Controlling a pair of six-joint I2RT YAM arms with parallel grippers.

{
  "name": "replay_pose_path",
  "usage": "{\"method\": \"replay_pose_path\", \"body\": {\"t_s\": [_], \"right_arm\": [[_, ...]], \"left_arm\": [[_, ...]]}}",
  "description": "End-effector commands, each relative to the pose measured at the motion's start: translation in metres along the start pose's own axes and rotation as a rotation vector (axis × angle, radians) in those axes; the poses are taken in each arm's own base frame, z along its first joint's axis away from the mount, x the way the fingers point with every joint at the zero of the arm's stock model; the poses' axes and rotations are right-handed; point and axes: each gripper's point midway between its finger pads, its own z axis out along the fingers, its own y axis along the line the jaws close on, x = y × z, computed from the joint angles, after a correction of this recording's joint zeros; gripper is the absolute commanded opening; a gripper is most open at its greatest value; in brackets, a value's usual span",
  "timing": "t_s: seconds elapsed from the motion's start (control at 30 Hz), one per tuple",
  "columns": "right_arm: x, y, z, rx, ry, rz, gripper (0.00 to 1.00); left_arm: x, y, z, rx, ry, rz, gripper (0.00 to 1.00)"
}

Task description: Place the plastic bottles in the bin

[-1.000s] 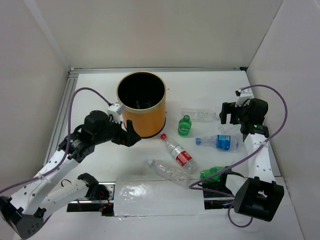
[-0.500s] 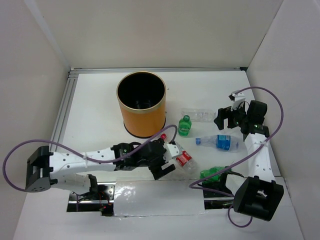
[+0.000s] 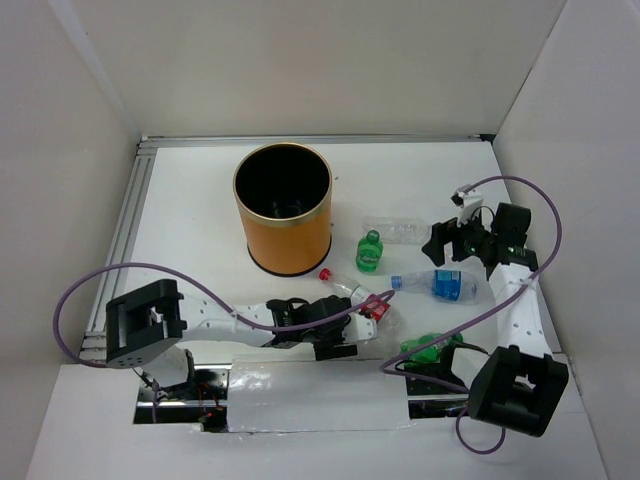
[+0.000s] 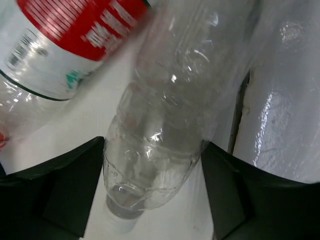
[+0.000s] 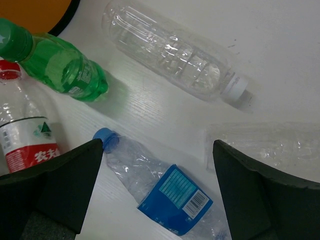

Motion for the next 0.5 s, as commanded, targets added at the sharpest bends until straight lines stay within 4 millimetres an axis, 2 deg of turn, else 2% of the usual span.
{"method": "replay_pose_path", "body": {"t_s": [0.0, 0.03, 0.07, 0.1, 0.13, 0.17, 0.2, 0.33, 0.37, 0.43, 0.47], "right_arm": [[0.000, 0.006, 0.001, -0.064, 0.002, -0.044, 0.97], [0.001, 0.010, 0.001, -0.084, 0.004, -0.054, 0.97], [0.000, 0.011, 0.002, -0.102, 0.003, -0.068, 0.97], [0.006, 0.012, 0.003, -0.125, 0.019, -0.094, 0.97], [0.001, 0.013, 0.003, -0.133, 0.004, -0.118, 0.97], [0.005, 0.013, 0.004, -0.142, 0.017, -0.119, 0.95], [0.002, 0.015, 0.003, -0.153, 0.011, -0.133, 0.95], [-0.001, 0.017, 0.003, -0.199, -0.018, -0.219, 0.87], [-0.003, 0.020, 0.001, -0.215, -0.025, -0.239, 0.85], [-0.004, 0.020, 0.000, -0.227, -0.038, -0.263, 0.79], [-0.005, 0.021, 0.000, -0.234, -0.046, -0.281, 0.77]], "left_arm": [[-0.016, 0.002, 0.011, -0.009, -0.059, 0.017, 0.83], [-0.014, 0.001, 0.011, -0.007, -0.051, 0.005, 0.78], [-0.011, 0.000, 0.009, -0.006, -0.049, 0.005, 0.64], [-0.020, 0.001, 0.002, -0.004, -0.079, -0.010, 0.55], [-0.024, 0.001, -0.001, -0.007, -0.094, -0.021, 0.41], [-0.030, 0.001, -0.007, -0.013, -0.098, -0.033, 0.02], [-0.036, 0.002, -0.012, -0.014, -0.104, -0.045, 0.00], [-0.088, 0.019, -0.066, -0.067, -0.226, -0.085, 0.00], [-0.118, 0.030, -0.099, -0.101, -0.322, -0.095, 0.00], [-0.138, 0.048, -0.134, -0.174, -0.390, -0.114, 0.00], [-0.164, 0.064, -0.171, -0.213, -0.495, -0.125, 0.00]]}}
